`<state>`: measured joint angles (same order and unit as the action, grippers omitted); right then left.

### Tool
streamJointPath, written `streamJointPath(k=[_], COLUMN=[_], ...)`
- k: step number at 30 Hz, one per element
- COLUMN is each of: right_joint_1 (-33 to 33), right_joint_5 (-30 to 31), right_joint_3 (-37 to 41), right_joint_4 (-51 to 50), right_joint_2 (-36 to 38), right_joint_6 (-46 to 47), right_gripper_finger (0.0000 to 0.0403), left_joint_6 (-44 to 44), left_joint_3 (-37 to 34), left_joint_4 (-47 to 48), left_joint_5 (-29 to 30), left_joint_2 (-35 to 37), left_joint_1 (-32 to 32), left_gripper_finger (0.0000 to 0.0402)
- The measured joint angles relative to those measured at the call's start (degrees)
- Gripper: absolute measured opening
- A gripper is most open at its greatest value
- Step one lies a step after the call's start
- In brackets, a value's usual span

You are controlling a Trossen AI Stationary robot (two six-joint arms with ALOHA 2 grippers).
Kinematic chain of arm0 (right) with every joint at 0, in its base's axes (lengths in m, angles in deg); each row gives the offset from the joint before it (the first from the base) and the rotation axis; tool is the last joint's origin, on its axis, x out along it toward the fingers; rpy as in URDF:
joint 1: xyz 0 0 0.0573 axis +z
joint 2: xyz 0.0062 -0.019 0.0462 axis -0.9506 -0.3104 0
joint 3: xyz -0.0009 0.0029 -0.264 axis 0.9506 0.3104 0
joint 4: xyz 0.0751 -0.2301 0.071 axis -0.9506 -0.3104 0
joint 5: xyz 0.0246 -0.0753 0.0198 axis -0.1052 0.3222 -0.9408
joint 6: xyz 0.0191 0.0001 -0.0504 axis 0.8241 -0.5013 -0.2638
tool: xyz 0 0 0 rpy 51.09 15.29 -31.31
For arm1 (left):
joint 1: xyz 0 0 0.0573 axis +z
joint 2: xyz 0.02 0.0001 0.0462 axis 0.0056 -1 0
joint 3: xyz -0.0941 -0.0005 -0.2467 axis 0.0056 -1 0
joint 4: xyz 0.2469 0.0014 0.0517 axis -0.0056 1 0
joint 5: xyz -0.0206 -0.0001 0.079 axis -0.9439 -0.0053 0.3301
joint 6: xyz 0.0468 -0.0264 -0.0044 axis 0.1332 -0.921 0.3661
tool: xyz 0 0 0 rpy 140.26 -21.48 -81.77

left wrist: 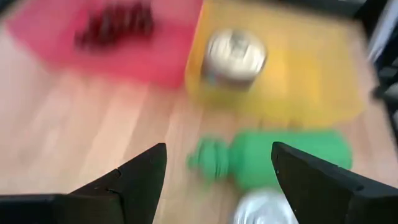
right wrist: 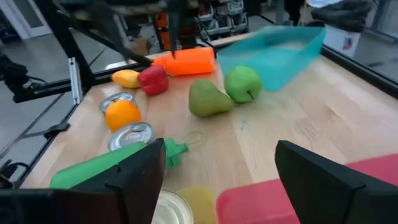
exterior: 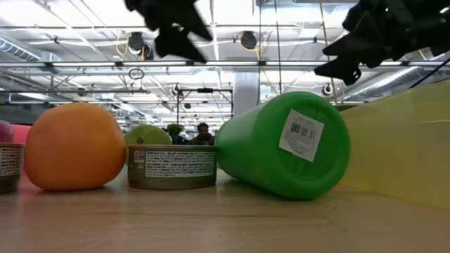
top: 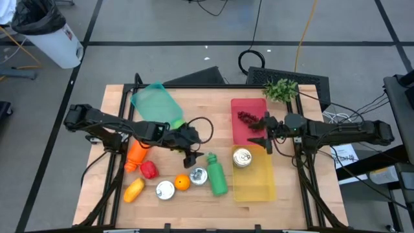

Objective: Pick & Place Food Item
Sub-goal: Put the green pear into the pink bin

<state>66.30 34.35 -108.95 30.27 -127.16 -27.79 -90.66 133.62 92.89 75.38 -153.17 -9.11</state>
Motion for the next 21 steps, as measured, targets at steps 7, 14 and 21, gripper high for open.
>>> streamJointPath(k=[7, 14, 21], right_joint_1=[0.9, 0.9, 0.9], right_joint_5=[0.0, 0.0, 0.2], right_joint_3=[0.0, 0.0, 1.6], right_joint_4=[0.5, 0.5, 1.1], right_joint_2=[-0.3, -0.3, -0.4], right_joint_6=[-1.2, -1.2, -0.9], right_gripper_finger=[0.0282, 0.0281, 0.0281], left_joint_6=[-18.6, -34.5, -40.2], left_joint_3=[0.0, -0.7, -2.2], left_joint_4=[14.9, 17.4, 20.7], left_joint_5=[2.7, 4.8, 5.3], left_joint_2=[0.0, 0.0, 0.0], left_joint_1=[0.0, 1.4, 2.8], left_gripper_finger=[0.0301, 0.0301, 0.0301])
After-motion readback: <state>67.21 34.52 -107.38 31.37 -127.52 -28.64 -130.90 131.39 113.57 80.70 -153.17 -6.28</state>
